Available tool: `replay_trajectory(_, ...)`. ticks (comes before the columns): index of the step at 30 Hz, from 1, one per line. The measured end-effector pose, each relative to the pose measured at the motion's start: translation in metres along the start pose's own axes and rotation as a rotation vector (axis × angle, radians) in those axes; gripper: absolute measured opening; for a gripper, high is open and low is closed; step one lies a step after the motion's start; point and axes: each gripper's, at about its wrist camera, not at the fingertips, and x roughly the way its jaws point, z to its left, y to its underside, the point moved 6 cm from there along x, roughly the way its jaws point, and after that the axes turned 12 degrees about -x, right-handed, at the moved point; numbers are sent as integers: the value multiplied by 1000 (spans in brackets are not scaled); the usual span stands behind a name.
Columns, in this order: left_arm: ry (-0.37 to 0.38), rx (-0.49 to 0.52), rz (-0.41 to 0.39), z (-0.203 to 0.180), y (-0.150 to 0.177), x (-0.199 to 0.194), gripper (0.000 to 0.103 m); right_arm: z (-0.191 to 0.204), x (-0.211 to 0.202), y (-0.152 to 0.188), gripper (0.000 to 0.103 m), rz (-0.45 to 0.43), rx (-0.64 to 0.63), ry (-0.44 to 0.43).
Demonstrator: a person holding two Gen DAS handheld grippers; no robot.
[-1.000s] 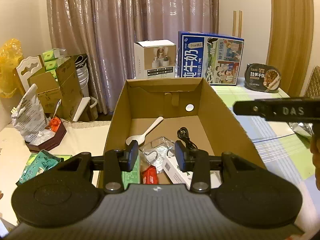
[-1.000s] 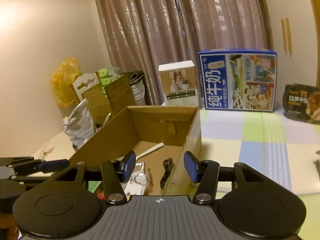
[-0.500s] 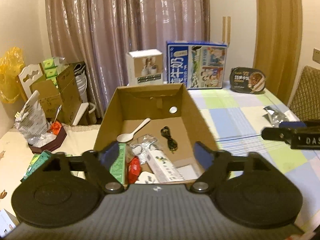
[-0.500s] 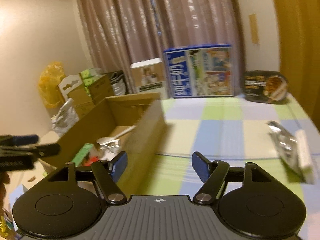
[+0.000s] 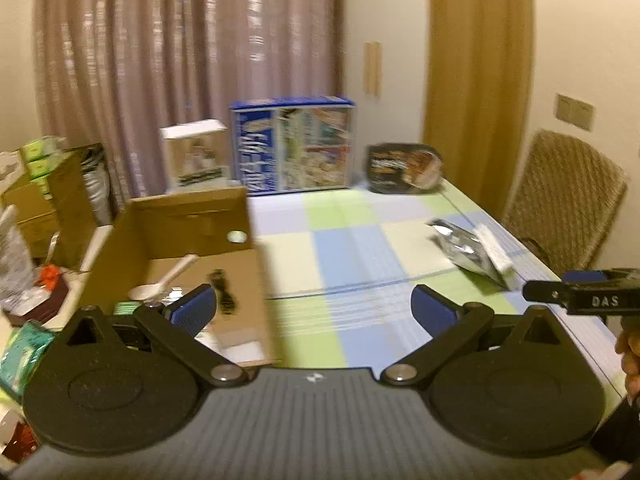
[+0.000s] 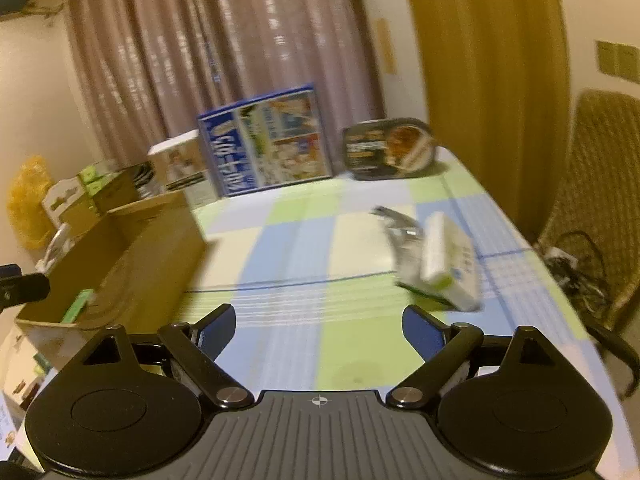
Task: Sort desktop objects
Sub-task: 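Bring both tools back over the table toward the foil pouch and medicine box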
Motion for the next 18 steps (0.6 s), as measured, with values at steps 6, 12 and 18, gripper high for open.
replay_trajectory(6, 56, 65, 50, -48, 4, 30, 102, -47, 5, 7, 88, 9, 60, 32)
replay_trajectory(12, 96, 102, 110, -81, 10, 64, 102, -89, 26, 10, 88, 27, 130, 44)
replay_trajectory(18, 117, 105, 139, -104, 8, 101, 102, -123, 49, 12, 88, 46, 170, 49)
